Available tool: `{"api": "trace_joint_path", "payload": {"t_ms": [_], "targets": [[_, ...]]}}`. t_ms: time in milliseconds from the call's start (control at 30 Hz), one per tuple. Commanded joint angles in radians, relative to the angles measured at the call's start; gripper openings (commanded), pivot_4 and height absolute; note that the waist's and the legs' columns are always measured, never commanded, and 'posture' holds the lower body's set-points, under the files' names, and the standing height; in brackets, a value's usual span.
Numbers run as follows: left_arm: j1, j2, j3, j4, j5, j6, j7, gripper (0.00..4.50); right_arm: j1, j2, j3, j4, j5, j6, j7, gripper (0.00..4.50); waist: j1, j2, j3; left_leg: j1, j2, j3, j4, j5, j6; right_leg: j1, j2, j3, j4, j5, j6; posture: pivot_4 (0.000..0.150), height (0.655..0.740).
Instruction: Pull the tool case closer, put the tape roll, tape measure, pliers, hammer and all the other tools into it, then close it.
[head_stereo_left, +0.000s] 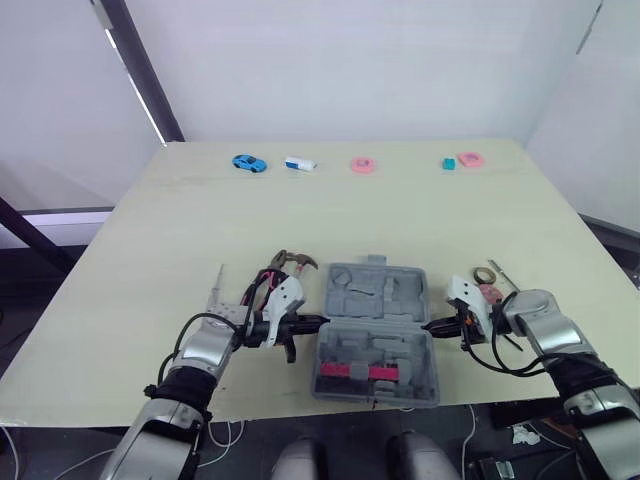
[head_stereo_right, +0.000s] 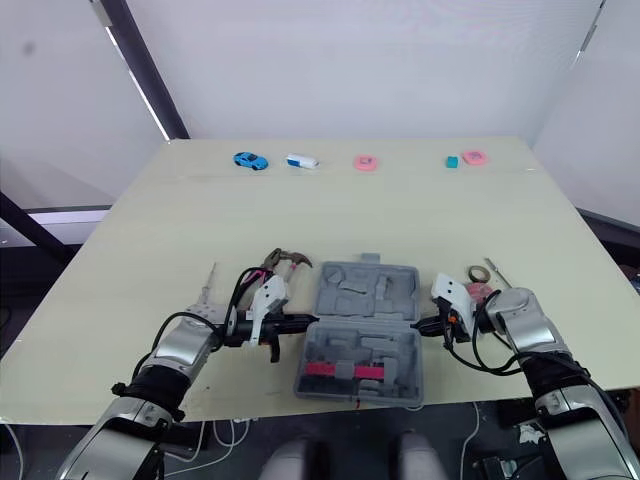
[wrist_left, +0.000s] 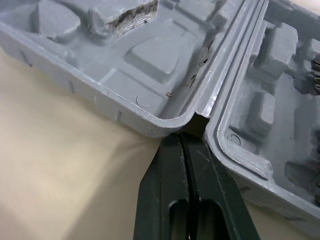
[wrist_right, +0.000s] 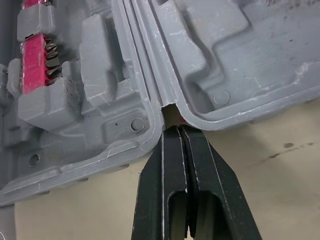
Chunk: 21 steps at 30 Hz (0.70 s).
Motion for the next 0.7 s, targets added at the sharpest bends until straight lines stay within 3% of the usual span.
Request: {"api": "trace_joint_path", "payload": {"t_ms": [33, 700], "targets": [[0.021, 0.017, 0.005, -0.017, 0.003, 0.012, -0.01, 0.03, 0.001, -0.004, -0.008, -0.048, 0.038, 0.005, -0.01, 0.0, 0.0, 0.0, 0.0, 0.0, 0.0, 0.0, 0.0, 0.0, 0.0, 0.0, 0.0, 0.0, 0.0, 0.0, 0.0, 0.15, 0.7395], [0.097, 0.06, 0.01, -0.145, -0.012, 0.071, -0.017, 0.03, -0.003, 0.024, 0.023, -0.03, 0.057, -0.007, -0.051, 0.0, 0.001, 0.0, 0.0, 0.0, 0.0, 0.0, 0.0, 0.0, 0.0, 0.0, 0.0, 0.0, 0.0, 0.0, 0.0, 0.15, 0.7395]]}}
